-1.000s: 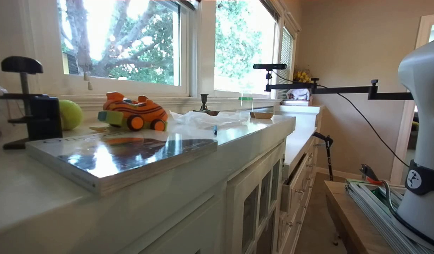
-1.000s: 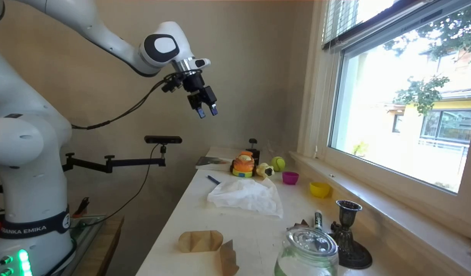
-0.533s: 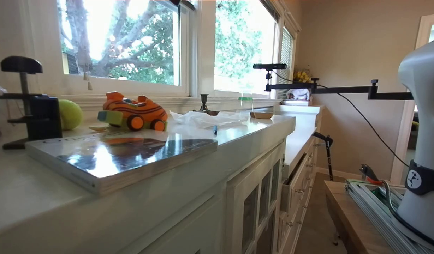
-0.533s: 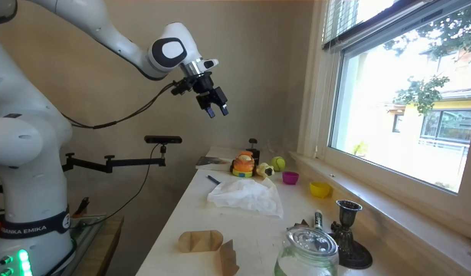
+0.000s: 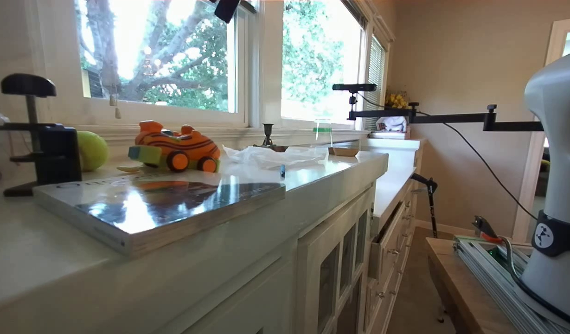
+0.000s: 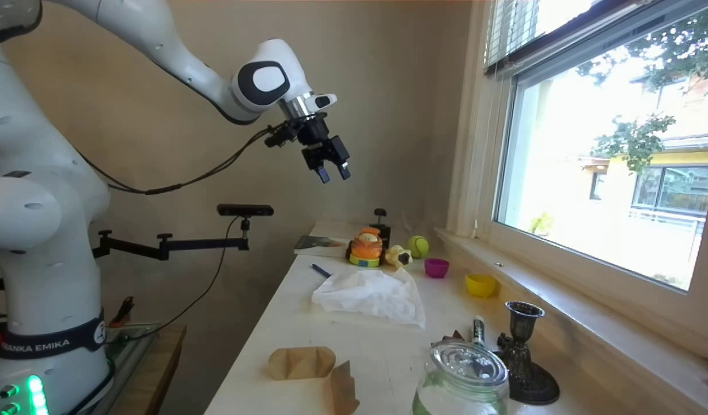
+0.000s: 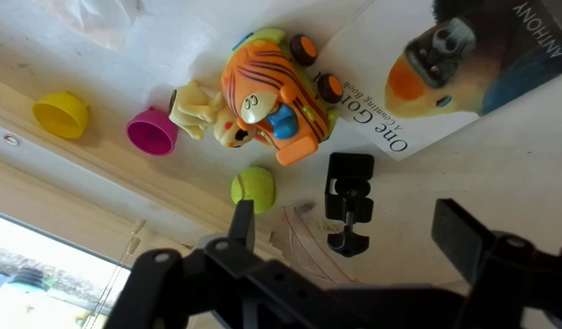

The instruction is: Turn the screw of the black object in the left to the right

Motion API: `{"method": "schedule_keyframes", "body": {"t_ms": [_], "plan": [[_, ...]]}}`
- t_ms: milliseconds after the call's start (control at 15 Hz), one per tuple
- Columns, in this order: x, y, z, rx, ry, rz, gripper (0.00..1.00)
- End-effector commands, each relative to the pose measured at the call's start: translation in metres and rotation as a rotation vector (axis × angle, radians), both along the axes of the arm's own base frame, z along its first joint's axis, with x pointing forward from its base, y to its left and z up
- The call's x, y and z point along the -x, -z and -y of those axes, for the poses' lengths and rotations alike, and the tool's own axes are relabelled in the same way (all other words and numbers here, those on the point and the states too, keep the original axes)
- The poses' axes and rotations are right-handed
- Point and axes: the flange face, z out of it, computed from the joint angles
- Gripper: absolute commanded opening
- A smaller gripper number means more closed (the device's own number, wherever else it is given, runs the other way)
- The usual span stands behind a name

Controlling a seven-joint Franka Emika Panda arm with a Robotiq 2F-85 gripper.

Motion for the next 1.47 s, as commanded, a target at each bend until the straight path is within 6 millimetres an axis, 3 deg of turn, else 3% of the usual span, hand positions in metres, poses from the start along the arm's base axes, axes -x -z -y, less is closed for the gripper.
{"method": "schedule_keyframes", "body": {"t_ms": [0,200,333,933,1400], "plan": [[-0.023,0.006,0.019,-0.066,0.084,-0.049,1.00],[-0.045,0.018,0.039,-0.110,0.229,-0.119,1.00],[-0.058,0.023,0.041,-0.143,0.273,-0.169,1.00],[-0.117,0.024,0.005,-0.274,0.238,-0.238,1.00],[-0.157,0.027,-0.017,-0.231,0.182,-0.308,1.00]]}}
